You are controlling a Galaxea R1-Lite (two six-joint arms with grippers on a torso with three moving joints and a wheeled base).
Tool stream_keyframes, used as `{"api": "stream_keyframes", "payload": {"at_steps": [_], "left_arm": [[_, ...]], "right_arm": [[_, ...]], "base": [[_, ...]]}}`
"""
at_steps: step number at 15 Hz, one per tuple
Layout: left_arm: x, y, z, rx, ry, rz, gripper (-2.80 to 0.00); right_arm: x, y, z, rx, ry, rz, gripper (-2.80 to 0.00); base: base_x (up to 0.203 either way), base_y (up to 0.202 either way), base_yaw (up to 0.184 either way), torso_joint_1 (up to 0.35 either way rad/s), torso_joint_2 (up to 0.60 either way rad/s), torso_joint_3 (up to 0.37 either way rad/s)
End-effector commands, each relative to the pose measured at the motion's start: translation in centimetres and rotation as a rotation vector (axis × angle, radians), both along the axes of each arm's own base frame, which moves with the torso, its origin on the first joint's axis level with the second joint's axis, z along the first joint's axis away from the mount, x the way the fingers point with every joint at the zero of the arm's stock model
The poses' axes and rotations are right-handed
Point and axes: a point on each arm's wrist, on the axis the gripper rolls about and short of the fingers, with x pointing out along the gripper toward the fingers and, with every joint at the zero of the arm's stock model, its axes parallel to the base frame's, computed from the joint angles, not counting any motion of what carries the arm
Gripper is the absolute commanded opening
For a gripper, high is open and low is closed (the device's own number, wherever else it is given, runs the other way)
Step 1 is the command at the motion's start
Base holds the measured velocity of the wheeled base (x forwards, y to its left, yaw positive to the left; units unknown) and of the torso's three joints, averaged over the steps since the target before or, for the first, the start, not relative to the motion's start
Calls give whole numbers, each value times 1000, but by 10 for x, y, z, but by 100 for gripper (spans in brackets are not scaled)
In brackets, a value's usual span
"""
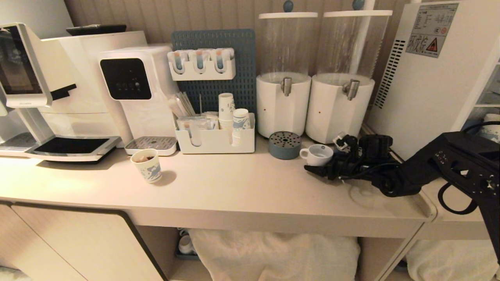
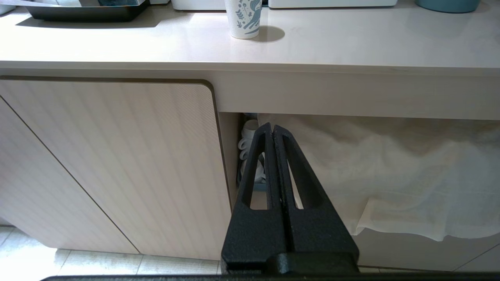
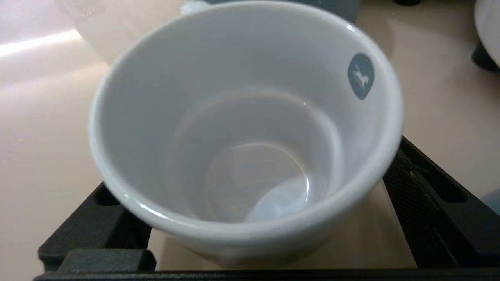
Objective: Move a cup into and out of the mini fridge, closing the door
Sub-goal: Put the ceramic cup in the freezer
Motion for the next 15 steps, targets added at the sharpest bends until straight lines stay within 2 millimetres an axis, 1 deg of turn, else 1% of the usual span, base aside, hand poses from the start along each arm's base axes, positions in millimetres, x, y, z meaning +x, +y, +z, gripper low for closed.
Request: {"api": "stream_keyframes", "payload": {"at_steps": [1, 6, 7, 8, 15], "left_arm": [[0, 0, 0, 0, 0, 1, -280], [0, 0, 0, 0, 0, 1, -280], [0, 0, 0, 0, 0, 1, -280], [0, 0, 0, 0, 0, 1, -280], [0, 0, 0, 0, 0, 1, -280]], "right_arm": [[0, 0, 3, 1, -11, 6, 0], [0, 0, 1, 2, -11, 5, 0], [0, 0, 1, 1, -14, 4, -62], [0, 0, 1, 1, -12, 4, -280], [-4, 0, 6, 3, -6, 6, -280]], "base": [[0, 0, 0, 0, 0, 0], [0, 0, 0, 0, 0, 0], [0, 0, 0, 0, 0, 0], [0, 0, 0, 0, 0, 0], [0, 0, 0, 0, 0, 0]]}}
